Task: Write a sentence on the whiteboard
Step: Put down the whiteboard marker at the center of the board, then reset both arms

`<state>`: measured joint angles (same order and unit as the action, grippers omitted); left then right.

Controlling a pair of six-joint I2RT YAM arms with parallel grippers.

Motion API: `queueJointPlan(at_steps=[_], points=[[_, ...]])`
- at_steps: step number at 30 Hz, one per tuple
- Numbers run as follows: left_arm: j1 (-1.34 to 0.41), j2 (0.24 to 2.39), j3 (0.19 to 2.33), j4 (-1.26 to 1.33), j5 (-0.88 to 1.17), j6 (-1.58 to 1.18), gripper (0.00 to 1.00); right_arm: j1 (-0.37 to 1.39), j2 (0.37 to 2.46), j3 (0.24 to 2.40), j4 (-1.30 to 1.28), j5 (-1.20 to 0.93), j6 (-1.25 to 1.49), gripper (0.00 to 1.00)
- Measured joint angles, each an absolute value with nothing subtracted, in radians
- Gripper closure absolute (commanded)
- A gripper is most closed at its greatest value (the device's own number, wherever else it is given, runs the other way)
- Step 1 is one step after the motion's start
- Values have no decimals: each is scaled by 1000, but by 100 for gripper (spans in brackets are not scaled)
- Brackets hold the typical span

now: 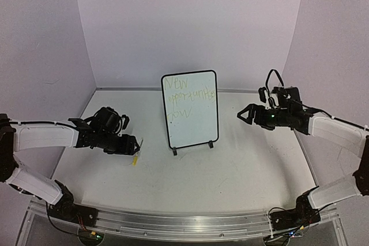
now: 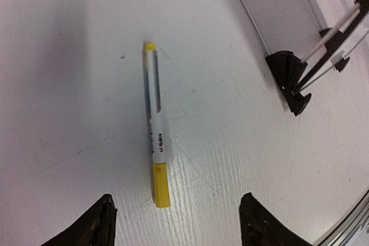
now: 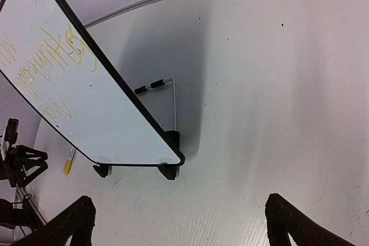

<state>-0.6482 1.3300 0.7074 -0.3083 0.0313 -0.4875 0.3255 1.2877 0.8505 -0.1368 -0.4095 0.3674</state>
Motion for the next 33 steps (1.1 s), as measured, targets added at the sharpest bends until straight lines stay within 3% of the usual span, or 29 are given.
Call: queueJointPlan(at_steps=[10, 23, 27, 33], points=[[-573, 1330, 714, -305, 23, -450, 12, 317, 1288, 841, -136, -342, 345, 2], [-107, 1376, 804, -180, 128, -371, 11, 137, 1307, 813, -110, -192, 266, 2], [27, 1375, 798, -110, 106, -367, 10, 58, 1256, 721, -18, -125, 247, 2], [54, 1267, 653, 46, -73, -337, 9, 33, 1100, 517, 210, 14, 200, 2]])
